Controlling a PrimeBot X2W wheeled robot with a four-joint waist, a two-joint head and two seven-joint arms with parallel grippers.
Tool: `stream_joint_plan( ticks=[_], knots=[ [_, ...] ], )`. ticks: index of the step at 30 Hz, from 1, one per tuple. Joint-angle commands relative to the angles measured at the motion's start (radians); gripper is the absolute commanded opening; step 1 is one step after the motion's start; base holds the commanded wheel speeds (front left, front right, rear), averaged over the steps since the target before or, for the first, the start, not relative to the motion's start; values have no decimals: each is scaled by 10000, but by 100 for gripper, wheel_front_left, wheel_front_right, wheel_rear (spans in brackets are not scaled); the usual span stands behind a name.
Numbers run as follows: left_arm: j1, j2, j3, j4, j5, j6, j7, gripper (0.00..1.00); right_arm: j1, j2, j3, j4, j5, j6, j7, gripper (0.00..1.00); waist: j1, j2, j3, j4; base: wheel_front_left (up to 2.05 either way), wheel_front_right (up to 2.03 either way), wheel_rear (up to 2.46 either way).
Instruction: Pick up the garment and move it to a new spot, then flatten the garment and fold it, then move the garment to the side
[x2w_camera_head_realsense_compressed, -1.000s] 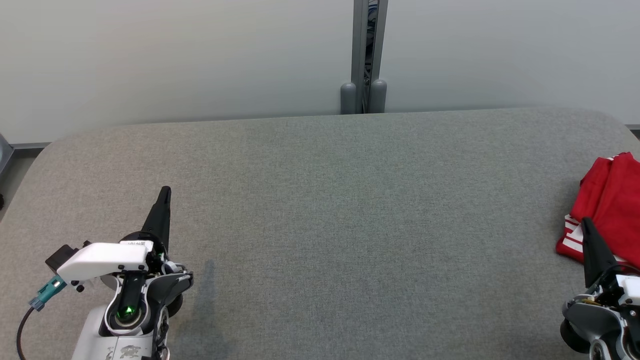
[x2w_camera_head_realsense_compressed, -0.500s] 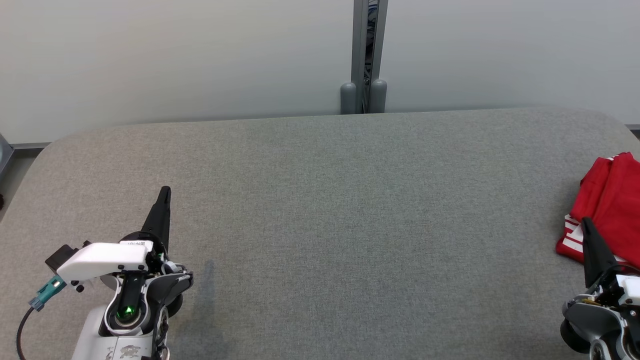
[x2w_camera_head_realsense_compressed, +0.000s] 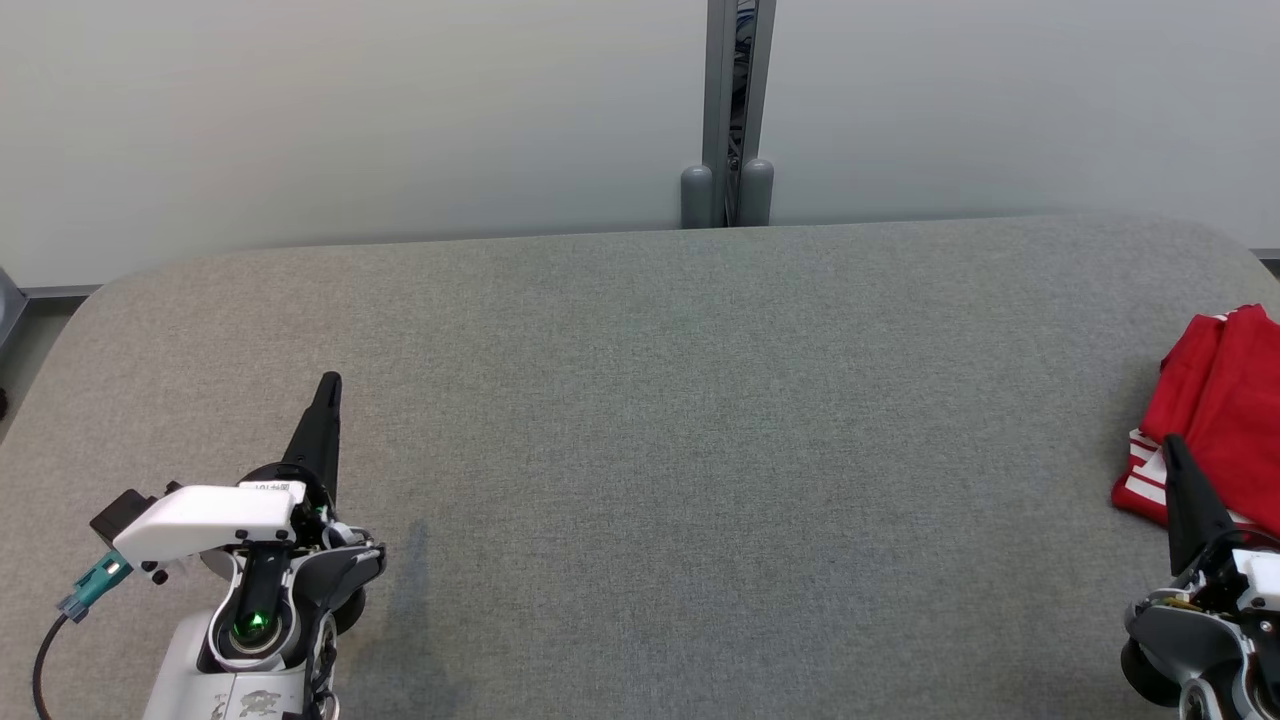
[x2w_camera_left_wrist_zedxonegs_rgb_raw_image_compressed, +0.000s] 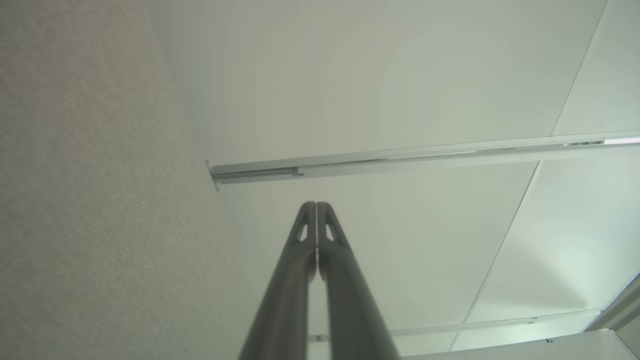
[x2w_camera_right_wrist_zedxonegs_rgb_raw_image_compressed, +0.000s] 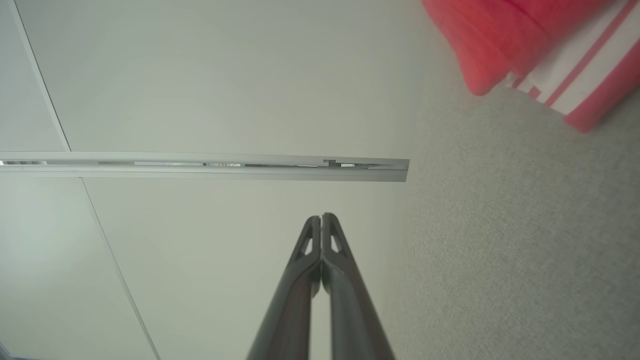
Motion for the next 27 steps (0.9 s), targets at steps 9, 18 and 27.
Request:
stream_joint_plan(
  ticks=[9,18,27],
  knots=[
    [-160,26,47,6,46,-53,39,0,-71,-58,-37,17,1,4,31,0,0,0,0,0,0,0,0],
    [-160,22,53,6,53,-53,46,0,-71,-57,-43,18,-2,4,33,0,0,0,0,0,0,0,0],
    [-160,18,59,6,59,-53,52,0,-72,-54,-41,18,-6,4,36,0,0,0,0,0,0,0,0]
  ],
)
